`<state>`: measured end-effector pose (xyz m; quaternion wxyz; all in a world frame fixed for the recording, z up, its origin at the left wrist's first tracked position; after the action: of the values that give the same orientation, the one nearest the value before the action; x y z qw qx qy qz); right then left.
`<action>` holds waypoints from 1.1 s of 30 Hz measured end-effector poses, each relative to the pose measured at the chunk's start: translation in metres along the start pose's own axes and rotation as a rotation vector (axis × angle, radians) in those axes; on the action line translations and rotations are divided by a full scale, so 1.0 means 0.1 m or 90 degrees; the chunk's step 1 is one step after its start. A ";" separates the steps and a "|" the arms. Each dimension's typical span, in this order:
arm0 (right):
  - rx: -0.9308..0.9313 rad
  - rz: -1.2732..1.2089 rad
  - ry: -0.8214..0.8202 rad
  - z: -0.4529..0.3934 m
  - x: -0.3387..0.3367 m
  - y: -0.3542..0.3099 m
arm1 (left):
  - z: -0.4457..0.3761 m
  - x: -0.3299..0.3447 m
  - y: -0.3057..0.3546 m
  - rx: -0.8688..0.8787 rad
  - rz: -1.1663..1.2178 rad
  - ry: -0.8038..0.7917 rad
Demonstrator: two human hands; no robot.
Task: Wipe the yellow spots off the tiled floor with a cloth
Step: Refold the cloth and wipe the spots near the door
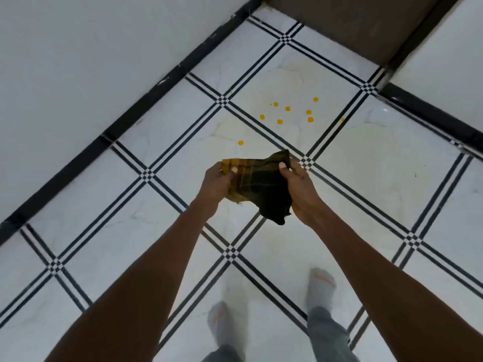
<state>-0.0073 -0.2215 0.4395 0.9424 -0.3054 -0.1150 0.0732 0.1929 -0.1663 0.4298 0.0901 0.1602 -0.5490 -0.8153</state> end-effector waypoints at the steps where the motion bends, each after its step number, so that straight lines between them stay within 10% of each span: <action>1: -0.006 0.011 0.014 -0.05 0.07 0.05 | -0.06 -0.07 -0.09 -0.005 -0.001 -0.001; 18: -0.097 0.300 0.381 -2.31 0.05 0.75 | -1.98 -0.26 -1.94 -0.068 -0.113 -0.095; 23: -0.168 0.538 0.479 -3.19 0.32 1.34 | -2.61 -0.37 -2.94 -0.008 -0.164 -0.095; 28: -0.078 0.666 0.303 -3.80 0.94 2.23 | -3.16 -0.42 -3.57 0.040 -0.284 -0.117; 33: -0.141 0.618 0.508 -4.27 0.74 2.30 | -3.70 -0.43 -3.80 0.215 -0.400 -0.113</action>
<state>0.1602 -0.2603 -0.0204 0.7349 -0.4223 0.3894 0.3605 0.3773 -0.3284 -0.0420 -0.2404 0.2626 -0.6056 -0.7117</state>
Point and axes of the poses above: each hand's wrist, its own z-axis away from the middle knuckle, its own x-axis out of the palm, y = z × x, the point moved 1 cm from there along -z, towards the middle knuckle, and after that the axes turned 15 degrees about x, right-handed, at the moved point
